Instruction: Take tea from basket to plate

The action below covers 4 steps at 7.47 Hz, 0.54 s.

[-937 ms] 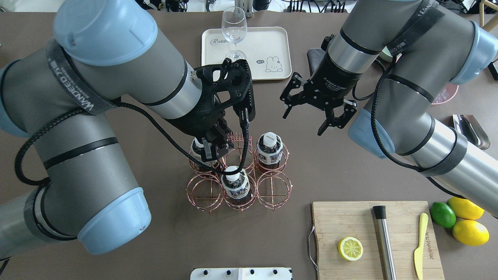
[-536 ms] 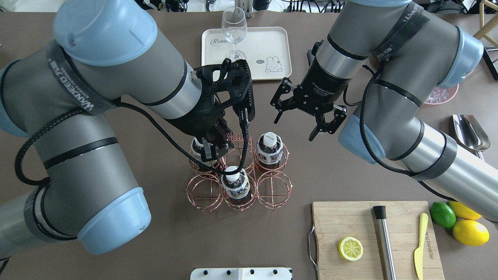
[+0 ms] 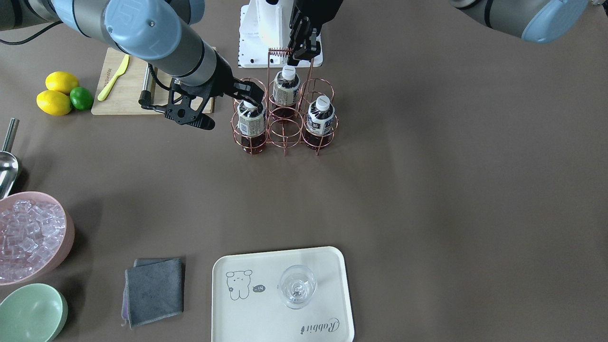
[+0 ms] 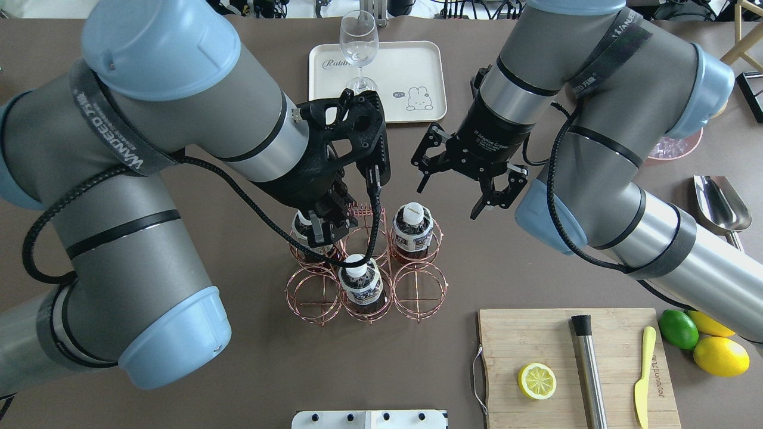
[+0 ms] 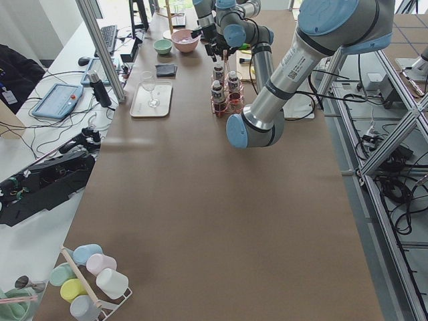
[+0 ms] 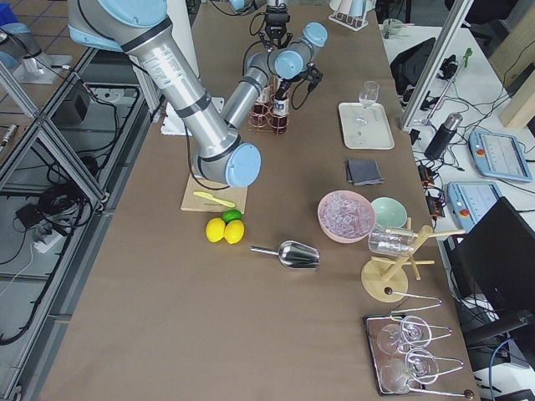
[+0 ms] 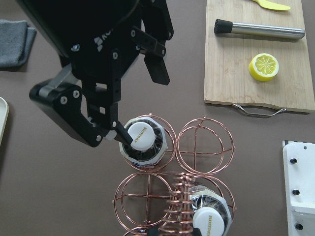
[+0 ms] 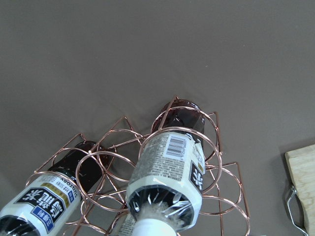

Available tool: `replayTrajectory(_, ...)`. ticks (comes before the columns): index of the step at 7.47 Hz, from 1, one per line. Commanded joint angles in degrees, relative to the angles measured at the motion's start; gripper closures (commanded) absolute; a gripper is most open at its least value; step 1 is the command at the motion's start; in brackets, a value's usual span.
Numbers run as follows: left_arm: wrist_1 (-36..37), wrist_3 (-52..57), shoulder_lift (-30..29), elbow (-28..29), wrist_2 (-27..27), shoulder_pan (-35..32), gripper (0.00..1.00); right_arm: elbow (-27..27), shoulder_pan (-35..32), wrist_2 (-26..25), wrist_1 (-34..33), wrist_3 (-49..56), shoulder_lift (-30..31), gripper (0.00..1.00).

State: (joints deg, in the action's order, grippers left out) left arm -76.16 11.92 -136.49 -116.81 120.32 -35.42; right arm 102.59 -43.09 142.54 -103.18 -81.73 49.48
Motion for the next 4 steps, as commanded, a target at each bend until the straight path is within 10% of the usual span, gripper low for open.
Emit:
replayTrajectory(1,0.0,0.3,0.0,-0.2,0.0,-0.5,1.00,-1.2,1.0,-0.9,0.0,0.0,-1.1,0.20)
replayTrajectory(4,0.0,0.3,0.1,-0.1,0.0,-0.6,1.00,-1.2,1.0,-1.0,0.6,0.1,-1.1,0.47)
